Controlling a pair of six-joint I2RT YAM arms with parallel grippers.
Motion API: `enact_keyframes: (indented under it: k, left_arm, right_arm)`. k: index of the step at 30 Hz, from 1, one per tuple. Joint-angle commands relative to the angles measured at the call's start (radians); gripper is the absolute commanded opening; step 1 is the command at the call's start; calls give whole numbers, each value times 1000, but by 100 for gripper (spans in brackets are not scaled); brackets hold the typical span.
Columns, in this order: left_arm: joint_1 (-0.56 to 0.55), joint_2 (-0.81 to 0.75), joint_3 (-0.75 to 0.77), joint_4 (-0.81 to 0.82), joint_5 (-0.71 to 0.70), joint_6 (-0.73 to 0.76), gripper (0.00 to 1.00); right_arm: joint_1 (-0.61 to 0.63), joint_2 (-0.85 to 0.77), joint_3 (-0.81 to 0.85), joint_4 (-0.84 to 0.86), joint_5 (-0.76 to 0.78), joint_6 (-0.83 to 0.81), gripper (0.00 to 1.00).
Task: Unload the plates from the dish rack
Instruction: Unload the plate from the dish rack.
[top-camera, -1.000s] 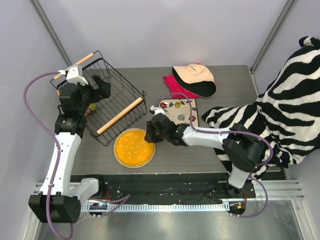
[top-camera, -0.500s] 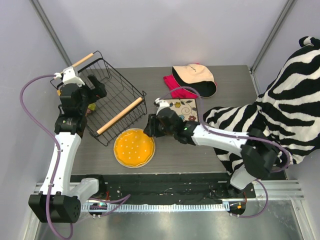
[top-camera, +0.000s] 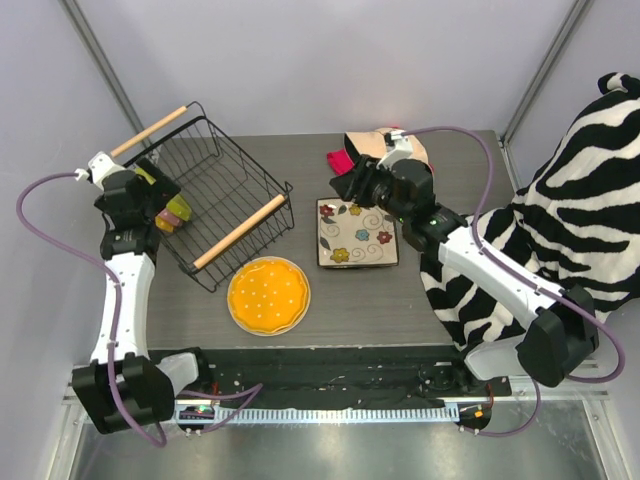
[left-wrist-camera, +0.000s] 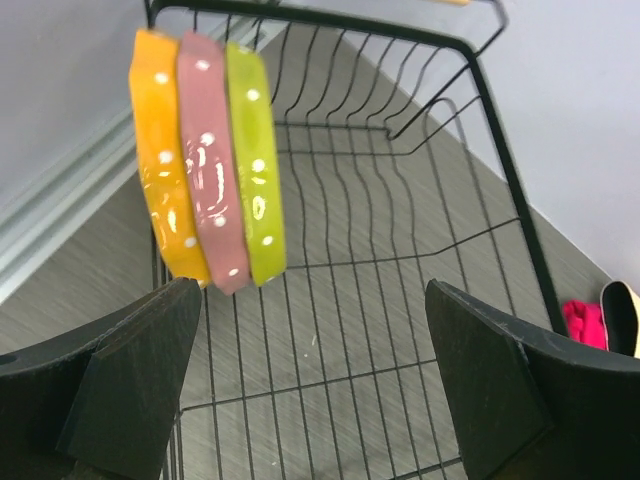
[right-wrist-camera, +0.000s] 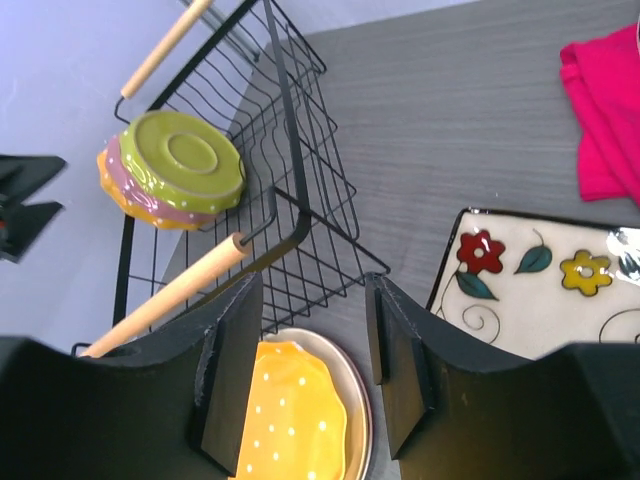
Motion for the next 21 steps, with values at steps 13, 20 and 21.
enact_keyframes:
  k: [13, 20, 21]
  left_arm:
    - [39, 108, -41, 165, 143, 2, 98]
    - [39, 148, -44, 189, 143, 27, 94]
    - [39, 149, -46, 188, 136, 31, 94]
  right_arm:
    - [-73, -123, -112, 169, -57, 15, 56]
    - [-108, -120, -142, 201, -103, 34, 56]
    - [-117, -121, -148, 206, -108, 38, 56]
